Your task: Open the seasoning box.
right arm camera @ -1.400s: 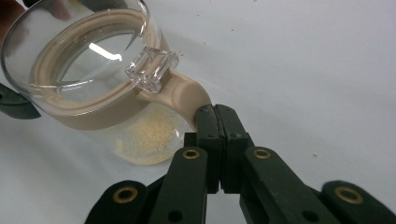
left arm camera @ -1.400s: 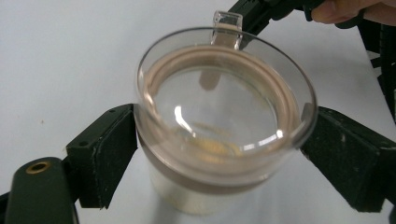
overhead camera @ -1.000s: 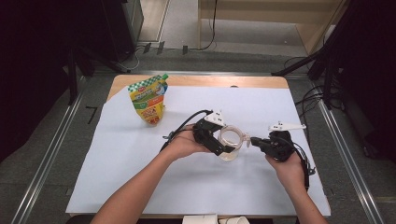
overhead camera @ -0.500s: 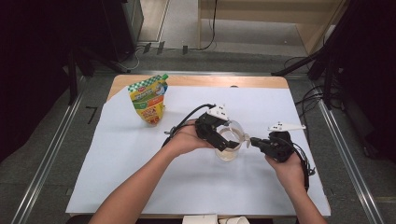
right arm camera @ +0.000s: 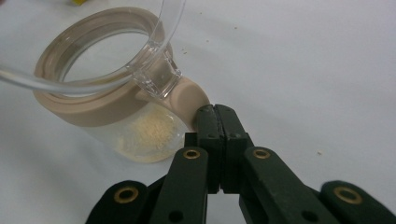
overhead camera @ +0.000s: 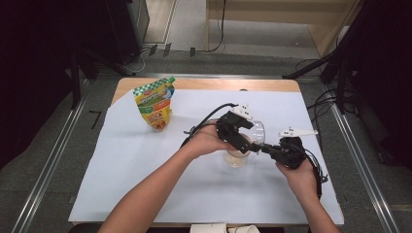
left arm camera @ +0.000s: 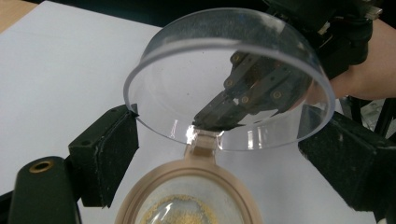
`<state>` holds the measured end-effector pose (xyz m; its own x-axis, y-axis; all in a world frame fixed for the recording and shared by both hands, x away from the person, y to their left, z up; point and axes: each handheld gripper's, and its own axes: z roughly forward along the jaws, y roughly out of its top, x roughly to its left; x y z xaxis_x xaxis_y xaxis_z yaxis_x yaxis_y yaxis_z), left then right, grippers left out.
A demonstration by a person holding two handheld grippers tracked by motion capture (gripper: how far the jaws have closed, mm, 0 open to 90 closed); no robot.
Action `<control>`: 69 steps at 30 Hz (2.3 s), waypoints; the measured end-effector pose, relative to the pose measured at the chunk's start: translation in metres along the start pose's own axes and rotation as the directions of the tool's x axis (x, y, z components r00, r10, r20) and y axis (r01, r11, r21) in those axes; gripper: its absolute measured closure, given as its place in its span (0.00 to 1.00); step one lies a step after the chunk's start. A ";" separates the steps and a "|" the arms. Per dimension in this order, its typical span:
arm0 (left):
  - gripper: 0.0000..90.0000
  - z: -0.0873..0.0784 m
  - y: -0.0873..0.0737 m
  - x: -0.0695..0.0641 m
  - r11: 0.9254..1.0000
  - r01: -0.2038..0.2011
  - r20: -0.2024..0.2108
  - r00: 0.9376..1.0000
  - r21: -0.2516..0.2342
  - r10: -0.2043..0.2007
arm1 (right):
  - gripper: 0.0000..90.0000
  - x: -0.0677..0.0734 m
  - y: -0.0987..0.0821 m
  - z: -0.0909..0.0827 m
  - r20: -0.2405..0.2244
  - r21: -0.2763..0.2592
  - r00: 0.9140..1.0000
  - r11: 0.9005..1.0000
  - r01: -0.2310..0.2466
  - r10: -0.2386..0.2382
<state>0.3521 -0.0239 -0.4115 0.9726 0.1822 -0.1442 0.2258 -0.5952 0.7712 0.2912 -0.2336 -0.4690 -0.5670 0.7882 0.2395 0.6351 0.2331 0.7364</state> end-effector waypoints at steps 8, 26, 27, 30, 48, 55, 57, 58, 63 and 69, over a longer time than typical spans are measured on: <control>0.15 0.010 0.007 0.001 1.000 0.016 0.015 1.000 0.015 -0.016 | 1.00 -0.002 -0.001 0.000 -0.013 0.000 1.000 1.000 -0.011 0.011; 0.11 -0.008 0.010 0.001 0.999 0.046 0.043 0.998 0.009 -0.046 | 0.94 -0.002 0.000 -0.001 -0.013 -0.004 1.000 1.000 -0.006 0.006; 0.11 -0.011 0.011 0.000 0.999 0.042 0.039 0.998 0.006 -0.042 | 0.93 -0.002 0.000 -0.002 -0.014 -0.004 1.000 1.000 -0.009 0.009; 0.11 -0.021 0.010 0.000 0.999 0.037 0.037 0.999 -0.003 -0.037 | 0.92 0.001 -0.001 -0.007 -0.005 -0.015 1.000 1.000 -0.001 0.001; 0.19 -0.081 -0.025 0.000 0.988 0.153 -0.045 0.987 0.018 -0.152 | 0.79 0.036 -0.014 -0.030 -0.059 -0.020 0.997 0.999 0.051 -0.052; 0.33 -0.085 -0.050 0.002 0.978 0.202 -0.038 0.979 0.054 -0.200 | 0.75 0.048 -0.014 -0.024 -0.101 -0.007 0.992 0.997 0.081 -0.082; 0.36 -0.087 -0.057 0.000 0.977 0.206 -0.028 0.978 0.045 -0.205 | 0.73 0.051 -0.014 -0.023 -0.112 -0.010 0.990 0.997 0.082 -0.082; 0.39 -0.089 -0.059 0.000 0.979 0.201 -0.029 0.979 0.038 -0.200 | 0.71 0.053 -0.014 -0.023 -0.121 -0.013 0.988 0.996 0.092 -0.093; 0.51 -0.100 -0.069 -0.003 0.983 0.186 -0.032 0.982 -0.010 -0.186 | 0.63 0.068 -0.014 -0.017 -0.165 -0.030 0.977 0.991 0.130 -0.133; 0.47 -0.113 -0.077 0.001 0.972 0.232 -0.031 0.972 0.024 -0.232 | 0.56 0.084 -0.014 -0.007 -0.216 -0.065 0.958 0.982 0.176 -0.186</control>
<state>0.3294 0.1103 -0.4008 0.8918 0.3392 -0.2995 0.4468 -0.5554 0.7013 0.2308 -0.1748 -0.4552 -0.7751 0.5888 0.2290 0.4898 0.3311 0.8065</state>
